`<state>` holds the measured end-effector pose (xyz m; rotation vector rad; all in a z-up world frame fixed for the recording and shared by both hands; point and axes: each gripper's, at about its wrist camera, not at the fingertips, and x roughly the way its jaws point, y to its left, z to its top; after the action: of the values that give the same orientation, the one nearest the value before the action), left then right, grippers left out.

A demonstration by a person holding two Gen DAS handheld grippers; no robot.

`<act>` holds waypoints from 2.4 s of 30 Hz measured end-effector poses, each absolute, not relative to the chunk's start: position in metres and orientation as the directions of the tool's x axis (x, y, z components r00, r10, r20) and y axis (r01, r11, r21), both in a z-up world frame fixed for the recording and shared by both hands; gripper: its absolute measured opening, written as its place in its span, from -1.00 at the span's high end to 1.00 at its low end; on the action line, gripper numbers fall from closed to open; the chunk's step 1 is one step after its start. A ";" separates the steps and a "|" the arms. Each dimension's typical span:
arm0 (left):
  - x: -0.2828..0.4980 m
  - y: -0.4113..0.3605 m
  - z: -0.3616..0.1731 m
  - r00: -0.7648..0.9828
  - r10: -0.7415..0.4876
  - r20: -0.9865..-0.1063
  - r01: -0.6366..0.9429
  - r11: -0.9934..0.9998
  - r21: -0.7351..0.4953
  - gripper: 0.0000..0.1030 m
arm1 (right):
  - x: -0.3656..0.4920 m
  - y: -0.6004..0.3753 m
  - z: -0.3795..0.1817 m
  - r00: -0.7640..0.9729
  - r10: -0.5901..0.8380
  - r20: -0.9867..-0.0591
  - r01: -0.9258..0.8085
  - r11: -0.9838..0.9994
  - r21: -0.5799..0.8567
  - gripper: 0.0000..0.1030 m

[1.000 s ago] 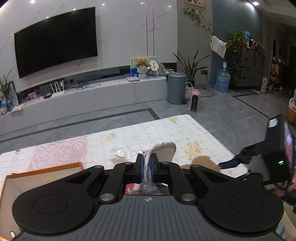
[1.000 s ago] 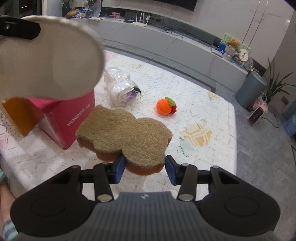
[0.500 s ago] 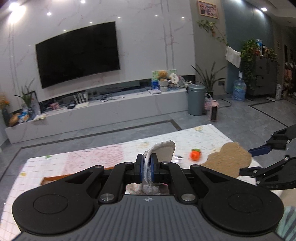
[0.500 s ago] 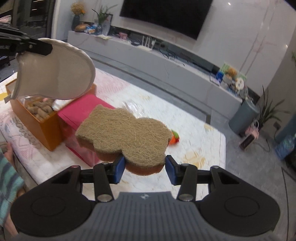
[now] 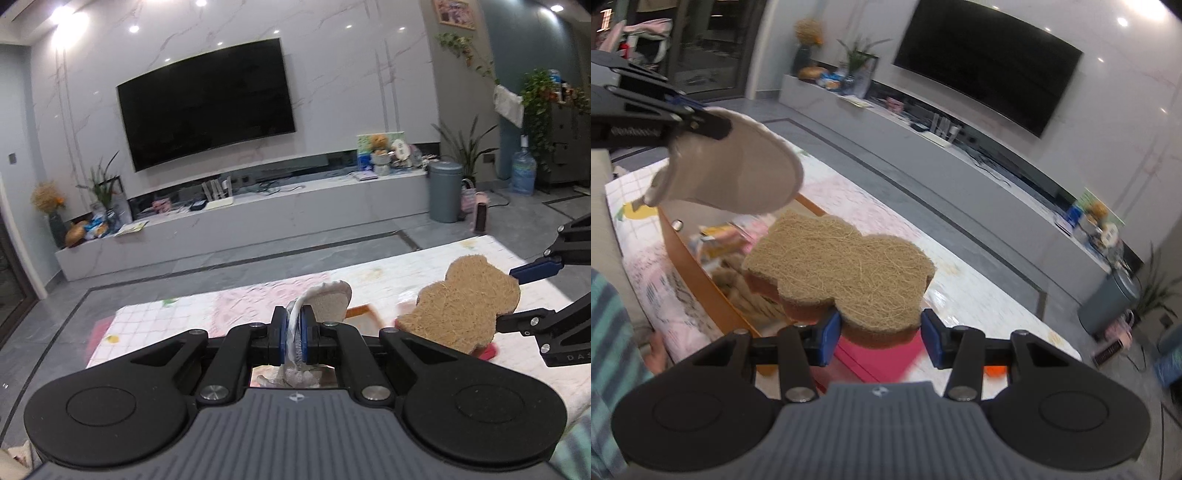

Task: Organize soft objects
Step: 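Carry the slipper and coir pad with both tools over the orange box, then open both tools to drop the slipper and coir pad into the box, then move both tools toward the plastic bag and orange knitted fruit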

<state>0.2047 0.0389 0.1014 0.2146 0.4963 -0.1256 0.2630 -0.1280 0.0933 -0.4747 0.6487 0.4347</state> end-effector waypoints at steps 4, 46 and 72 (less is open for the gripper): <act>0.215 0.065 0.089 0.863 -0.031 -0.504 0.124 0.980 0.154 0.84 | 0.278 -0.089 0.090 0.697 0.265 -0.666 -0.564 0.777 -0.281 0.09; 0.262 0.142 0.017 0.717 -0.158 -0.679 0.088 0.987 -0.136 -0.11 | 0.403 -0.005 -0.004 0.549 0.231 -0.803 -0.585 0.793 -0.172 -0.31; 0.177 0.019 0.053 0.797 -0.296 -0.526 0.310 0.949 -0.064 -0.14 | 0.264 -0.148 0.047 0.706 0.259 -0.660 -0.398 0.915 -0.067 -0.43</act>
<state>0.1767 0.0193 0.0531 0.0259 0.5608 -0.3250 0.2638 -0.1478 0.0467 -0.2110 0.6981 0.3678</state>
